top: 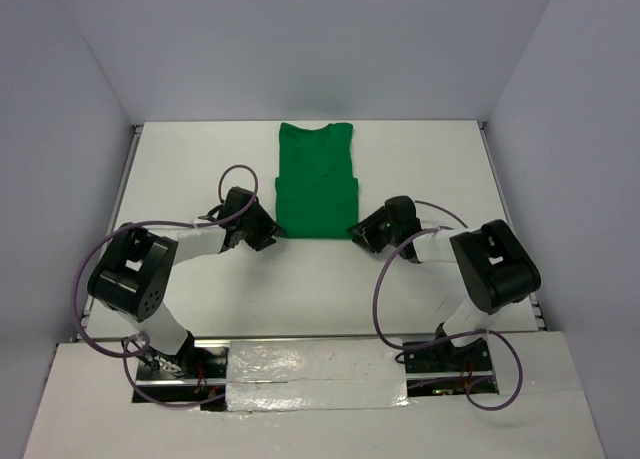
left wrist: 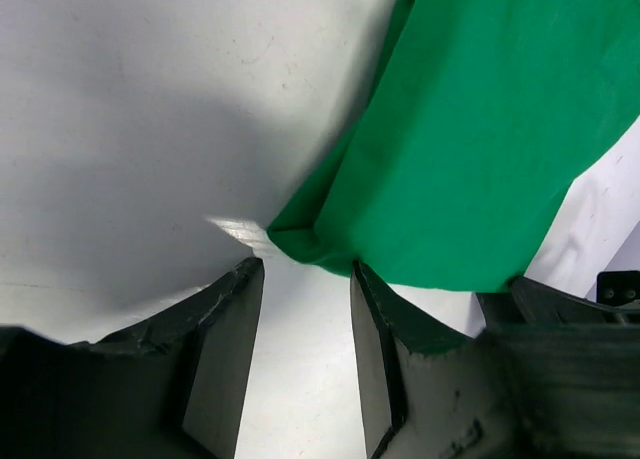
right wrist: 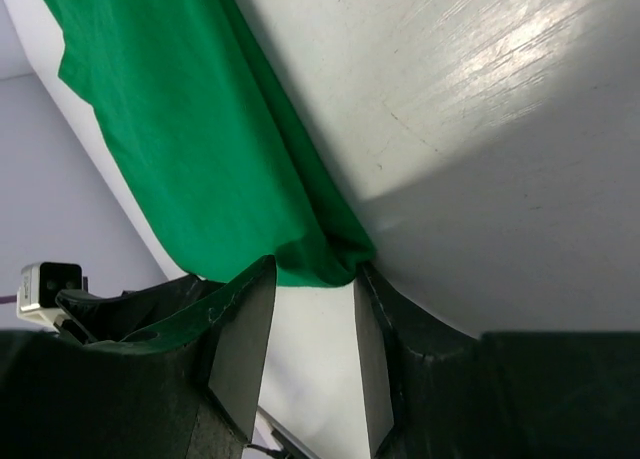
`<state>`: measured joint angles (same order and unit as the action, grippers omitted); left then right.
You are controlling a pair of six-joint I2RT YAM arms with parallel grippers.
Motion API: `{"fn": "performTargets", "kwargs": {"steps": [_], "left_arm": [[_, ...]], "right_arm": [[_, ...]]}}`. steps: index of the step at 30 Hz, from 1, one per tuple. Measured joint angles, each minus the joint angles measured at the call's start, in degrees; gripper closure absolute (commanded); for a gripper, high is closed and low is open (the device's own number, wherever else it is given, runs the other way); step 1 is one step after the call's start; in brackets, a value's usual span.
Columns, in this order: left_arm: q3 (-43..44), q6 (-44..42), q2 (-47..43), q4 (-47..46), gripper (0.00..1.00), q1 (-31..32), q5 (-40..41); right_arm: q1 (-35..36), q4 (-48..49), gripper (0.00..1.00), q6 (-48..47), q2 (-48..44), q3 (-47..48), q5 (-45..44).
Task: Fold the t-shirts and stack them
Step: Grab one side of the 2/3 rectangular tshirt with both arms, then fold the long partially folded tshirt into a neat square
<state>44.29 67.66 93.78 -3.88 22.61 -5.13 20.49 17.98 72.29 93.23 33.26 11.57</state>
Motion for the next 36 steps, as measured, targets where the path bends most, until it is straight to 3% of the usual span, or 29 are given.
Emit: {"fn": "performTargets", "kwargs": {"steps": [6, 8, 10, 11, 13, 21, 28, 36], "left_arm": [[1.29, 0.17, 1.90, -0.87, 0.55, -0.11, 0.66], [2.56, 0.17, 3.13, -0.83, 0.65, -0.22, 0.92], [3.65, -0.04, 4.44, -0.50, 0.89, -0.28, 1.36], [4.26, -0.09, 5.01, 0.09, 0.99, -0.33, 1.64], [5.97, -0.42, 5.84, 1.40, 1.00, -0.37, 1.81], [9.27, -1.73, 5.44, 9.79, 1.00, -0.26, 2.27], [3.30, -1.38, -8.00, 19.93, 1.00, 3.96, 2.54], [-5.22, 3.54, -25.05, 30.34, 1.00, 13.73, 1.86]], "right_arm": [[0.00, 2.12, 0.62, 0.72, 1.51, 0.17, -0.33], [0.00, 2.60, 0.73, 0.92, 2.16, 0.33, -0.37], [0.00, 2.45, 0.82, 0.87, 2.69, 0.50, -0.63], [-0.02, 2.38, 0.93, 0.79, 2.84, 0.50, -0.61], [0.00, 1.70, 1.00, 0.24, 2.86, 0.66, -0.81], [0.66, -6.32, 1.00, -5.90, -1.79, 1.79, -0.81], [4.26, -18.88, 1.00, -14.78, -18.45, -0.52, -0.85], [8.76, -34.95, 1.00, -17.51, -38.88, -6.99, -1.05]]}}
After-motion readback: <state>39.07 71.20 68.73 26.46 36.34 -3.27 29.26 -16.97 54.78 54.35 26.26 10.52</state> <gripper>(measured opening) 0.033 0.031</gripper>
